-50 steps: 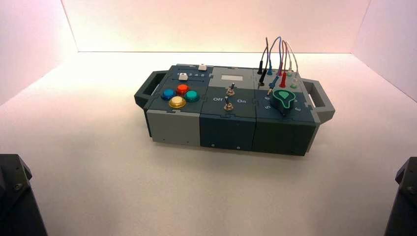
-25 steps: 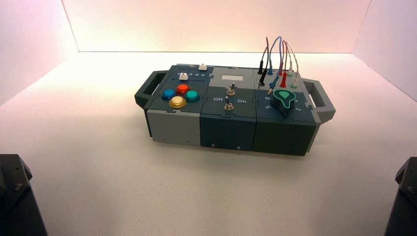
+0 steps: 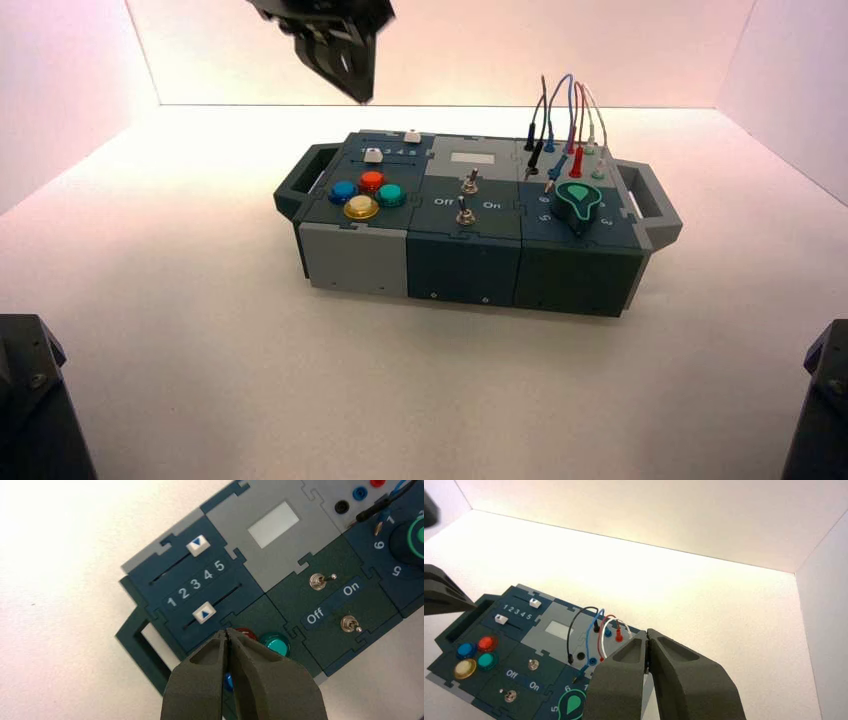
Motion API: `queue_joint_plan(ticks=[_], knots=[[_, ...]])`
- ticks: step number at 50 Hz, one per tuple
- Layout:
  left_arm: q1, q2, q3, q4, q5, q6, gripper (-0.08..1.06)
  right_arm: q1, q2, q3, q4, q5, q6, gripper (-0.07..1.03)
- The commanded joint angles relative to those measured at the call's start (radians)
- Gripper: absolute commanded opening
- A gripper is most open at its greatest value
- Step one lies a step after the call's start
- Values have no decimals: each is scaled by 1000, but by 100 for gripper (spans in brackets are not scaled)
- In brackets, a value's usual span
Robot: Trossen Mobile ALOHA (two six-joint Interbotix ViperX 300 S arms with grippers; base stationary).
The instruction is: Push the red button with the left gripper.
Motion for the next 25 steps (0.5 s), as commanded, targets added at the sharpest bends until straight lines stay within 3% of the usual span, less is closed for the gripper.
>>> queue_joint_plan(ticks=[1, 25], knots=[[-21, 14, -40, -2, 9, 8, -3, -3, 15, -21, -3, -3, 3, -2], [-41, 32, -2, -2, 40, 11, -3, -3, 32, -20, -3, 2, 3, -2]])
